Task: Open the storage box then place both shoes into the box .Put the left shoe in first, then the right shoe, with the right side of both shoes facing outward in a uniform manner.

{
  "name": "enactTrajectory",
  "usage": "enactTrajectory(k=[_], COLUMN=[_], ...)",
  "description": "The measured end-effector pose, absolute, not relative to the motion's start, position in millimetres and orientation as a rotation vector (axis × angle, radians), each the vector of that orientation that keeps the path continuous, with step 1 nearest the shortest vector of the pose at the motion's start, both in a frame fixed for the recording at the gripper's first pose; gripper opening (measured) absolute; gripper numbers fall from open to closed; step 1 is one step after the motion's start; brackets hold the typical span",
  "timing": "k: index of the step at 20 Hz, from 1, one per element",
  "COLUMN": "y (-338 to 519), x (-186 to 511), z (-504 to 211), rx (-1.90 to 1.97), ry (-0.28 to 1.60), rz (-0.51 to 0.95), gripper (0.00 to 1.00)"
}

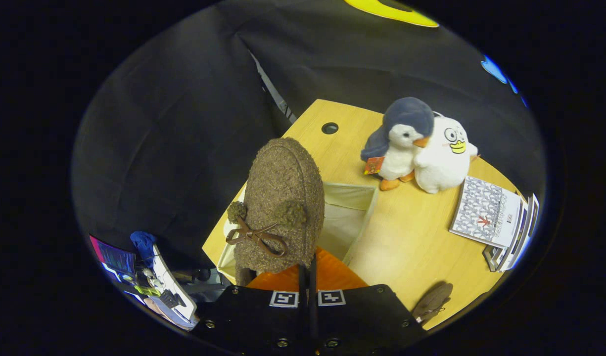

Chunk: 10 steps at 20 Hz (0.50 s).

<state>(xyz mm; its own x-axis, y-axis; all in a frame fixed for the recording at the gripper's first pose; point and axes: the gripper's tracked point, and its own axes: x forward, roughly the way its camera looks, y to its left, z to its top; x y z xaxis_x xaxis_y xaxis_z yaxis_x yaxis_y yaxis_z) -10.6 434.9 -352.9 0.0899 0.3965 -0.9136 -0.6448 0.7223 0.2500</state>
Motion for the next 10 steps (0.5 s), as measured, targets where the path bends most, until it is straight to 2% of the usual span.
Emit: enactTrajectory(k=[10], y=[444.3], x=[-25.3], z=[-437.4], rx=[-0.478], ry=[1.336], rz=[0.775], gripper=[0.00])
